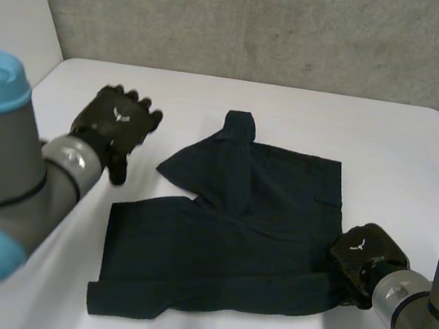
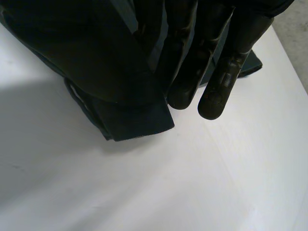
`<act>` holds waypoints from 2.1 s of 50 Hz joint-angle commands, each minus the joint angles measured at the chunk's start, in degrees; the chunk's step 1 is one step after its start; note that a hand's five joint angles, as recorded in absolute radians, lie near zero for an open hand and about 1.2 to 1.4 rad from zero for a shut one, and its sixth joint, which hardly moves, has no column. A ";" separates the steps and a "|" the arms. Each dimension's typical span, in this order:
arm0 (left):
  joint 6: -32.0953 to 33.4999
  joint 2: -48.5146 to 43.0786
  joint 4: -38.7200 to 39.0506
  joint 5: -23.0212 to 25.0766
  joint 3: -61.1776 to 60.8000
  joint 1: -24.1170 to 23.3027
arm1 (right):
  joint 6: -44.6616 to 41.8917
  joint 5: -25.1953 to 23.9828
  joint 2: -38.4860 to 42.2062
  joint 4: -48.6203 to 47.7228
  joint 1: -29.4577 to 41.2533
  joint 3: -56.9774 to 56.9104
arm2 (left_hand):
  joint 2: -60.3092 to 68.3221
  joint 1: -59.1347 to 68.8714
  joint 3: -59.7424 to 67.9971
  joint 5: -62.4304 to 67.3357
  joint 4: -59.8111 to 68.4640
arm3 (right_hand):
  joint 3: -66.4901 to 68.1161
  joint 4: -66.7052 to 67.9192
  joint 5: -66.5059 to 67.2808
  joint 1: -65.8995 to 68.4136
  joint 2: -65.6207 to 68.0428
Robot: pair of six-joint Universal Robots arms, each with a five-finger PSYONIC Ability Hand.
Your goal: Fold the shorts.
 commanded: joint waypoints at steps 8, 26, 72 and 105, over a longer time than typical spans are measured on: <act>-1.93 -29.40 3.53 18.80 22.76 7.06 | 3.65 -0.22 0.22 -3.76 -0.13 1.52 | 15.56 15.90 15.81 15.74 15.86 | 11.30 11.72 13.29 25.25 12.83; -7.03 -38.11 0.90 24.17 33.05 7.94 | 4.09 -0.04 0.40 -7.01 -0.13 2.49 | 22.62 22.97 22.87 22.80 22.93 | 11.30 11.72 13.29 25.25 12.83; 4.75 -35.39 -5.61 4.66 27.43 5.21 | 4.09 -0.22 0.49 -7.19 0.22 2.49 | 65.32 65.67 65.58 65.50 65.63 | 11.30 11.72 13.29 25.25 12.83; -0.51 -19.50 -3.32 -9.93 17.95 1.26 | 8.04 -0.13 0.49 -10.44 0.14 1.87 | 6.13 6.48 6.38 6.31 6.44 | 11.30 11.72 13.29 25.25 12.83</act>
